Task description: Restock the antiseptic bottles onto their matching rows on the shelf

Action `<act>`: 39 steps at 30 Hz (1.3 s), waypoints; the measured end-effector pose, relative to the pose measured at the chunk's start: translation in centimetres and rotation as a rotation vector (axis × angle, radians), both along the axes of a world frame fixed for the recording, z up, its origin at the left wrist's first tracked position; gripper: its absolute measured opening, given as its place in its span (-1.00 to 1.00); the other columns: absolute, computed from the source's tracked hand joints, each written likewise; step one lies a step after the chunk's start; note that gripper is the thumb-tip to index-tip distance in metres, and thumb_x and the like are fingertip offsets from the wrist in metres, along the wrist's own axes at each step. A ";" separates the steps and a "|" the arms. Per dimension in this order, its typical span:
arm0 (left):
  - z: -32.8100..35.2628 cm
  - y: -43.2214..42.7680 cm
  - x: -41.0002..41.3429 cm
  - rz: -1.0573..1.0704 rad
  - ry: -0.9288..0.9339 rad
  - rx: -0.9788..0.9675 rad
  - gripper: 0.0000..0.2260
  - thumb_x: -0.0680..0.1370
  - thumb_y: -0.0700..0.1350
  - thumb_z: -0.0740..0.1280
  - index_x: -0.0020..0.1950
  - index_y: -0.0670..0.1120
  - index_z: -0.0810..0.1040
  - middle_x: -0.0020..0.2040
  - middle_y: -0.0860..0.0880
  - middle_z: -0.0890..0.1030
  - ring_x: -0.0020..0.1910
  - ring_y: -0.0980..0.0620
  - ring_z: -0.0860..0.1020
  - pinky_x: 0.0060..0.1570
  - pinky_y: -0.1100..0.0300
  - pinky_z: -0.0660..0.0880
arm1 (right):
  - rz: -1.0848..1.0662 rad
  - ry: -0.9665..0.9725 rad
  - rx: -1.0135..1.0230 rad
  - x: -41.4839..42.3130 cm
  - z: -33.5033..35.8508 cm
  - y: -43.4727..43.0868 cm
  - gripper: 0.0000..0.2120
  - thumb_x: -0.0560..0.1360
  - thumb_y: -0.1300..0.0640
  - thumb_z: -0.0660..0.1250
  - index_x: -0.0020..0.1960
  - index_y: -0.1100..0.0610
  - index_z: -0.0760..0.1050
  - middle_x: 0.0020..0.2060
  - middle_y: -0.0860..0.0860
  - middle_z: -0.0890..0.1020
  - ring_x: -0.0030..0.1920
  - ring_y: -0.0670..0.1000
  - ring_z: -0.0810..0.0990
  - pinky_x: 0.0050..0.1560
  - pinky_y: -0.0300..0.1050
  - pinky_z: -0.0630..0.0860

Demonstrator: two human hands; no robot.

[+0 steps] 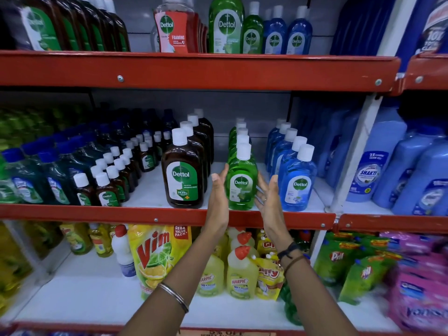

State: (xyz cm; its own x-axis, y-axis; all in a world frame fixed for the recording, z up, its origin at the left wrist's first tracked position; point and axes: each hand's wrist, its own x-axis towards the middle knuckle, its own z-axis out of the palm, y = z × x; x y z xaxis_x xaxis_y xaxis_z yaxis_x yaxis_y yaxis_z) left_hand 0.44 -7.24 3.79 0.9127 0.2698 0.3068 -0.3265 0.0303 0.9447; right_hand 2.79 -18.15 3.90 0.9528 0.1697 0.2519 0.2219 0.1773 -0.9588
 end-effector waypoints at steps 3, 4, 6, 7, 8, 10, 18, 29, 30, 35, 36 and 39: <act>0.0 -0.3 -0.3 0.054 -0.017 0.005 -0.41 0.47 0.43 -0.15 0.42 0.30 0.28 0.51 0.10 0.31 0.45 0.15 0.30 0.50 -0.17 0.21 | -0.020 -0.038 0.030 -0.1 -0.3 -0.5 -0.20 0.39 -0.50 -0.08 0.45 -0.05 0.25 0.45 0.04 0.35 0.38 -0.04 0.36 0.29 -0.23 0.34; -0.1 -0.7 -0.6 0.106 -0.064 0.007 -0.48 0.51 0.37 -0.13 0.39 0.29 0.31 0.49 0.16 0.32 0.42 0.24 0.30 0.50 -0.11 0.21 | -0.071 -0.094 0.026 -0.4 -0.5 -0.8 -0.19 0.36 -0.53 -0.06 0.44 -0.07 0.26 0.45 0.01 0.36 0.41 -0.04 0.35 0.36 -0.16 0.29; -0.1 -1.9 -1.3 0.210 -0.205 0.038 -0.58 0.58 0.27 -0.08 0.35 0.27 0.35 0.43 0.25 0.35 0.40 0.34 0.30 0.50 0.02 0.22 | -0.246 -0.256 0.058 -0.9 -0.9 -2.0 -0.31 0.46 -0.43 -0.04 0.43 -0.05 0.29 0.43 -0.02 0.40 0.41 -0.09 0.36 0.41 -0.14 0.26; -0.1 -2.6 -1.5 0.229 -0.276 0.057 -0.60 0.60 0.26 -0.06 0.35 0.26 0.37 0.42 0.26 0.37 0.43 0.30 0.29 0.48 0.05 0.24 | -0.335 -0.320 0.103 -1.0 -1.0 -2.9 -0.40 0.53 -0.30 -0.04 0.42 0.00 0.31 0.41 -0.01 0.42 0.40 -0.10 0.37 0.39 -0.18 0.28; -0.1 -3.5 -1.8 0.219 -0.330 0.079 -0.60 0.60 0.28 -0.05 0.35 0.26 0.38 0.41 0.26 0.39 0.45 0.24 0.30 0.47 0.04 0.26 | -0.414 -0.357 0.151 -0.9 -1.1 -3.9 -0.46 0.55 -0.19 -0.06 0.42 0.04 0.31 0.41 0.00 0.42 0.40 -0.10 0.37 0.37 -0.24 0.30; 0.0 -5.4 -1.7 0.120 -0.353 0.128 -0.57 0.59 0.34 -0.04 0.35 0.29 0.40 0.42 0.24 0.40 0.47 0.17 0.30 0.44 -0.01 0.28 | -0.500 -0.360 0.233 -0.2 -0.9 -6.0 -0.45 0.54 -0.16 -0.06 0.43 0.05 0.30 0.43 -0.01 0.38 0.40 -0.13 0.35 0.27 -0.37 0.33; 1.0 -10.5 2.0 -0.116 0.005 0.020 -0.54 0.65 0.19 -0.16 0.49 0.16 0.27 0.37 0.34 0.21 0.35 0.37 0.21 0.52 -0.10 0.13 | -0.258 -0.044 0.157 2.1 0.1 -9.8 0.21 0.00 -0.71 -0.02 0.49 -0.06 0.19 0.45 -0.06 0.31 0.32 -0.11 0.33 0.00 -0.46 0.36; 0.3 -12.1 2.9 -0.094 0.006 0.026 -0.53 0.38 0.56 -0.06 0.21 0.53 0.35 0.53 0.05 0.31 0.47 0.03 0.32 0.46 -0.16 0.29 | -0.132 0.004 0.088 2.1 0.5 -11.5 0.17 -0.02 -0.71 0.04 0.45 -0.11 0.22 0.26 -0.19 0.41 0.13 -0.31 0.42 -0.02 -0.45 0.39; 0.3 -12.1 2.9 -0.091 0.008 0.027 -0.56 0.41 0.50 -0.07 0.22 0.50 0.34 0.53 0.04 0.30 0.47 0.02 0.32 0.46 -0.17 0.29 | -0.130 0.004 0.091 2.2 0.5 -11.6 0.17 -0.02 -0.71 0.04 0.45 -0.12 0.22 0.26 -0.19 0.41 0.11 -0.33 0.42 -0.03 -0.45 0.40; 0.3 -12.2 2.7 -0.084 0.024 0.055 -0.45 0.34 0.57 -0.05 0.26 0.47 0.32 0.51 0.08 0.31 0.46 0.04 0.33 0.46 -0.15 0.30 | -0.131 0.007 0.062 2.2 0.5 -11.7 0.20 -0.04 -0.71 0.04 0.46 -0.09 0.22 0.24 -0.17 0.42 0.16 -0.24 0.43 -0.01 -0.40 0.40; 0.2 -12.0 2.7 -0.090 0.014 0.069 -0.46 0.36 0.57 -0.04 0.27 0.46 0.33 0.50 0.11 0.31 0.45 0.08 0.33 0.46 -0.13 0.30 | -0.133 0.008 0.078 2.4 0.5 -11.6 0.19 -0.03 -0.71 0.05 0.46 -0.08 0.22 0.24 -0.17 0.42 0.17 -0.24 0.43 0.01 -0.39 0.39; 0.7 -11.6 1.8 -0.024 -0.032 0.145 -0.52 0.55 0.39 -0.07 0.40 0.30 0.31 0.39 0.33 0.29 0.37 0.37 0.28 0.49 -0.03 0.26 | -0.222 -0.031 0.084 1.2 -0.3 -12.0 0.04 0.16 -0.65 0.03 0.45 -0.03 0.24 0.35 -0.10 0.39 0.31 -0.13 0.39 0.19 -0.32 0.37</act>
